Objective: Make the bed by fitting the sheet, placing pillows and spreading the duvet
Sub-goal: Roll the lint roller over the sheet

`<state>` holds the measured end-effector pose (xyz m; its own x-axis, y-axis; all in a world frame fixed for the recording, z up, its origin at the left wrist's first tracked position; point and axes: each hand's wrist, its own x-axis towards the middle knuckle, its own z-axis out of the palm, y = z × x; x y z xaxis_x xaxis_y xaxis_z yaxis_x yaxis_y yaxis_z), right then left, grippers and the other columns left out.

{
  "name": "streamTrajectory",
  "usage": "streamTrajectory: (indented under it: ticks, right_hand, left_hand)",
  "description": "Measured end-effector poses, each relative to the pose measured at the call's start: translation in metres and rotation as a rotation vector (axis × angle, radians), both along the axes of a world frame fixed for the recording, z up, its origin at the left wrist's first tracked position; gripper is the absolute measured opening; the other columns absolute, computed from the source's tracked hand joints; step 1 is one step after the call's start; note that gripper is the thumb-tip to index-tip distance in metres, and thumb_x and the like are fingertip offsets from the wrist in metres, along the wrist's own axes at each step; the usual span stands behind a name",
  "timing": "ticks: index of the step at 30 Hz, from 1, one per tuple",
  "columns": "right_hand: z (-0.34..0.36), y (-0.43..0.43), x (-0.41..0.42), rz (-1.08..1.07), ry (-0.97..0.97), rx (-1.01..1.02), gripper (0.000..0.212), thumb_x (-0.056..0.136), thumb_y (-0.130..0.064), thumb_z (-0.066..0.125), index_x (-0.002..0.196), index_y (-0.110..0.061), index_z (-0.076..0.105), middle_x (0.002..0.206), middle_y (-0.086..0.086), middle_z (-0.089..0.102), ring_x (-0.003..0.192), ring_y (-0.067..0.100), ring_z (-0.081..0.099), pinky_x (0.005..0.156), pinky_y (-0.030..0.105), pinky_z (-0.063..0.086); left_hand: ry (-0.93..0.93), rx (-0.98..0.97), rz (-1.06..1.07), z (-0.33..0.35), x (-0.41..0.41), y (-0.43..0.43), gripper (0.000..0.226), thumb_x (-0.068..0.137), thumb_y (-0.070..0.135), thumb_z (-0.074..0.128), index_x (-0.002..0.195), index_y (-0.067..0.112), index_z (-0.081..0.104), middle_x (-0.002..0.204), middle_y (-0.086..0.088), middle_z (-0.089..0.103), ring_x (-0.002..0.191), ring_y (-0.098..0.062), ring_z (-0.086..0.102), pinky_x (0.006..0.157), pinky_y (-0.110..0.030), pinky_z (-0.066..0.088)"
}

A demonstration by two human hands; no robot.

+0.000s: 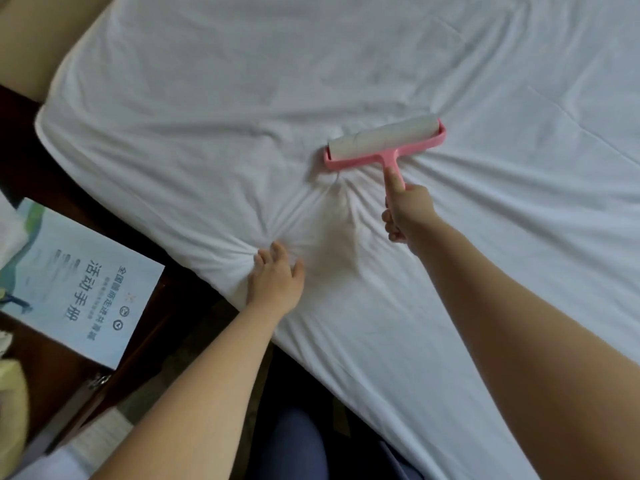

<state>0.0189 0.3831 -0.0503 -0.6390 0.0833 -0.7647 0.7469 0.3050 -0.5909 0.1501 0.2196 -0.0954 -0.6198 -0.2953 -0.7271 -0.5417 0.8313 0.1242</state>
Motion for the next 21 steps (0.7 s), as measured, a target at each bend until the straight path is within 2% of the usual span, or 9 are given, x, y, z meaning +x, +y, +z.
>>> streamTrajectory:
  ticks: [3,7,9,10,12,15,17,21]
  right_hand:
    - [0.012,-0.005,0.021,-0.056,0.063,-0.021,0.046,0.094,-0.051,0.042,0.065,-0.017,0.031,0.052,0.003,0.031,0.032,0.011,0.026,0.034,0.015,0.023]
    - [0.034,-0.011,0.079,-0.105,0.031,-0.078,0.049,0.096,-0.047,0.042,0.061,-0.014,0.030,0.047,0.005,0.030,0.030,0.011,0.026,0.035,0.016,0.021]
    - [0.037,-0.021,0.112,-0.063,-0.012,-0.091,0.046,0.096,-0.047,0.042,0.066,-0.012,0.034,0.054,0.010,0.030,0.035,0.014,0.026,0.035,0.018,0.020]
    - [0.036,-0.029,0.127,-0.036,-0.033,-0.088,0.045,0.096,-0.046,0.043,0.069,-0.012,0.035,0.058,0.011,0.029,0.038,0.014,0.025,0.036,0.018,0.020]
    - [0.028,-0.047,0.148,0.007,-0.067,-0.061,0.045,0.095,-0.046,0.044,0.067,-0.013,0.032,0.061,0.011,0.028,0.040,0.014,0.025,0.038,0.019,0.021]
    - [0.009,-0.068,0.146,0.047,-0.064,0.010,0.048,0.094,-0.049,0.044,0.064,-0.014,0.029,0.061,0.010,0.031,0.045,0.017,0.028,0.044,0.025,0.024]
    - [0.000,-0.079,0.125,0.044,-0.061,0.014,0.047,0.093,-0.052,0.043,0.066,-0.015,0.032,0.061,0.009,0.033,0.046,0.017,0.029,0.044,0.025,0.025]
    - [-0.002,-0.102,0.068,0.040,-0.055,-0.020,0.049,0.092,-0.056,0.042,0.066,-0.015,0.036,0.055,0.004,0.039,0.041,0.016,0.034,0.038,0.019,0.028]
  left_hand:
    - [0.095,0.056,0.007,0.004,0.011,-0.005,0.058,0.100,0.034,0.030,0.147,0.004,0.015,0.149,-0.021,0.025,0.140,-0.032,0.020,0.107,-0.040,0.029]
    - [0.353,0.176,0.205,0.015,0.028,-0.032,0.040,0.099,0.020,0.038,0.137,0.010,0.047,0.142,-0.012,0.047,0.132,-0.027,0.042,0.104,-0.033,0.034]
    - [0.499,0.165,0.234,0.015,0.035,-0.051,0.039,0.098,0.018,0.038,0.131,0.006,0.053,0.135,-0.013,0.053,0.126,-0.030,0.047,0.105,-0.038,0.034]
    - [0.536,0.106,0.195,0.013,0.036,-0.060,0.041,0.096,0.019,0.038,0.133,0.006,0.051,0.139,-0.014,0.050,0.129,-0.030,0.044,0.108,-0.041,0.030]
    - [0.486,-0.032,0.133,0.007,0.032,-0.079,0.047,0.098,0.024,0.038,0.144,0.013,0.036,0.153,-0.010,0.029,0.142,-0.026,0.024,0.114,-0.043,0.017]
    - [0.269,-0.060,0.059,-0.001,0.024,-0.102,0.057,0.100,0.036,0.028,0.152,0.024,0.006,0.160,-0.003,-0.001,0.147,-0.018,-0.001,0.116,-0.044,0.002]
    - [0.205,-0.036,-0.008,-0.003,0.021,-0.110,0.057,0.101,0.038,0.023,0.151,0.025,0.000,0.159,-0.003,-0.004,0.147,-0.018,-0.004,0.116,-0.045,0.001]
    - [0.154,-0.014,-0.040,0.000,0.012,-0.113,0.055,0.101,0.039,0.019,0.151,0.022,0.003,0.159,-0.007,0.001,0.147,-0.021,0.000,0.116,-0.048,0.005]
